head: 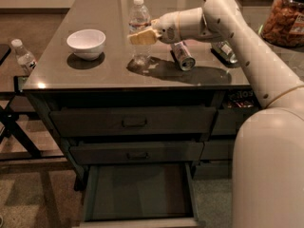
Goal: Place water bottle into bottom drawer
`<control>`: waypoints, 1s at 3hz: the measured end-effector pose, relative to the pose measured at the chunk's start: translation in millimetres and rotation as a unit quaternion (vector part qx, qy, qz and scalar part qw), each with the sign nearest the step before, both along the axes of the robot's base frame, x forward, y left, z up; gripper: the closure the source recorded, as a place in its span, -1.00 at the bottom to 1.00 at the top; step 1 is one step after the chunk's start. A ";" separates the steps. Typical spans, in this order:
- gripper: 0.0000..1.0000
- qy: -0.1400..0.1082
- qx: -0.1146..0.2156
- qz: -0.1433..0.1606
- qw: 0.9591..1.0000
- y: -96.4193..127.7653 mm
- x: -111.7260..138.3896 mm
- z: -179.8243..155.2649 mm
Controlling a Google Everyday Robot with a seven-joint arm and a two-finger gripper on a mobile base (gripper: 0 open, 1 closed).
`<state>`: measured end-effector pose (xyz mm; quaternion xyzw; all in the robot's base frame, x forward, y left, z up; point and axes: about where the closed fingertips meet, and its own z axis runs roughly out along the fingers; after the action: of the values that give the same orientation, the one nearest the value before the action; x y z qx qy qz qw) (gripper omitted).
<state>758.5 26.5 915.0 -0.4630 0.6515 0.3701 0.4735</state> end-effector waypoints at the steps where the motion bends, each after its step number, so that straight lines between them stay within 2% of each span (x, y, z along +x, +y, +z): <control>1: 0.77 0.000 0.000 0.000 1.000 0.0 0.0 0.0; 2: 1.00 0.000 0.000 0.000 1.000 0.0 0.0 0.0; 3: 1.00 -0.005 -0.015 0.002 1.000 2.6 -7.4 8.3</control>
Offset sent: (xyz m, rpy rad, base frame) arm 0.0000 0.0000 0.0000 0.0000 0.0000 0.0000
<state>751.1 29.2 923.3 -0.4728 0.6537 0.3594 0.4690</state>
